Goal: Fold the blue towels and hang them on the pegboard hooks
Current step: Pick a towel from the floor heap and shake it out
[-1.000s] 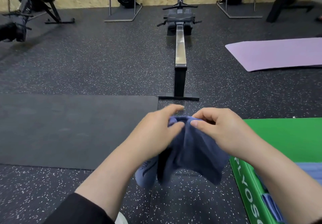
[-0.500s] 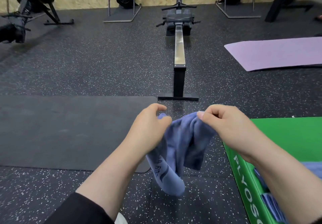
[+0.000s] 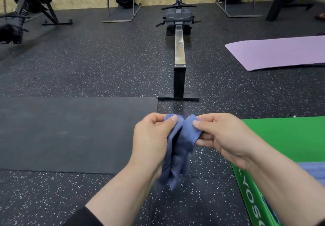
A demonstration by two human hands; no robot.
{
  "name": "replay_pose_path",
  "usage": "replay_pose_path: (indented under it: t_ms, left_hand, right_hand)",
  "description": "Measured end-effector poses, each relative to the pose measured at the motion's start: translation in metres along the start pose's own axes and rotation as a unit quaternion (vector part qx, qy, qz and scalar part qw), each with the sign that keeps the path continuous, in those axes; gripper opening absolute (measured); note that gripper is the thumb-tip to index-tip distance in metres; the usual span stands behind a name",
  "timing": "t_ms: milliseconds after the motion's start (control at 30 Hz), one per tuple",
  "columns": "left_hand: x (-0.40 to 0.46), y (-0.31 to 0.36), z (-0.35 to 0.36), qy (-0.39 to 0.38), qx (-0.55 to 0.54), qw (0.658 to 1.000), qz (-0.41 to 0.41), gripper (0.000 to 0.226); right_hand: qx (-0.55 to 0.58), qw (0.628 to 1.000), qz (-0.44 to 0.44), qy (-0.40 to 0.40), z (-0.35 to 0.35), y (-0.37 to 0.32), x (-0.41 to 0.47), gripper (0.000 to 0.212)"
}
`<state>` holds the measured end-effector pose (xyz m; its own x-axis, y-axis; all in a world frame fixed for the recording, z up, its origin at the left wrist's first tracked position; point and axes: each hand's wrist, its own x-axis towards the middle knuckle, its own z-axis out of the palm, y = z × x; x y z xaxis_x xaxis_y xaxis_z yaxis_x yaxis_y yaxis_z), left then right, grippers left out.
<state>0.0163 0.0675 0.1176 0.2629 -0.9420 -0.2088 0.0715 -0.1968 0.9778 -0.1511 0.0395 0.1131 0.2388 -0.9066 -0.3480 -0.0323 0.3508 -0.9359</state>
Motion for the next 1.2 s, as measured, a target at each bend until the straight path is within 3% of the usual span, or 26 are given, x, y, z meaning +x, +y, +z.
replay_pose_path:
  t_ms: [133,300,433,500,600,667,733,800,900,1000,1200]
  left_hand:
    - [0.002,-0.003,0.000,0.012,0.048,0.998,0.044,0.011]
    - [-0.004,-0.005,0.006,0.000,0.108,0.989,0.105,0.011]
    - [-0.009,-0.014,0.013,-0.027,0.208,0.960,0.185,0.015]
    - [-0.013,-0.016,0.015,-0.071,0.264,0.936,0.222,0.020]
    - [-0.019,-0.012,0.016,-0.125,0.259,0.937,0.197,0.027]
    - [-0.016,-0.008,0.012,-0.104,0.232,0.952,0.169,0.027]
    - [-0.007,-0.004,0.004,-0.060,0.211,0.959,0.182,0.021]
    - [0.003,0.001,-0.004,-0.067,0.237,0.951,0.189,0.019]
    - [0.012,0.000,-0.012,-0.157,0.305,0.921,0.183,0.031]
    - [0.014,-0.006,-0.014,-0.216,0.299,0.913,0.173,0.026]
    - [0.009,-0.014,-0.017,-0.238,0.285,0.921,0.119,0.004]
  right_hand:
    - [0.007,1.000,0.011,0.020,0.006,0.001,0.001,0.019]
    - [0.072,0.997,0.026,-0.010,0.016,0.002,-0.005,0.022]
    - [0.200,0.978,0.033,-0.053,0.017,-0.003,-0.007,0.025]
    - [0.211,0.976,0.018,-0.044,0.014,-0.004,-0.007,0.025]
    - [0.091,0.996,-0.016,0.002,0.006,-0.001,-0.003,0.021]
    - [-0.042,0.997,-0.050,0.039,0.000,0.000,0.001,0.023]
    - [-0.251,0.958,-0.115,0.071,-0.005,-0.003,0.002,0.029]
    - [-0.384,0.907,-0.160,0.068,-0.005,-0.009,0.000,0.029]
    - [-0.422,0.887,-0.186,0.030,-0.003,-0.014,-0.008,0.030]
    - [-0.432,0.876,-0.214,0.012,-0.004,-0.017,-0.015,0.031]
    - [-0.386,0.887,-0.251,0.052,-0.010,-0.025,-0.027,0.035]
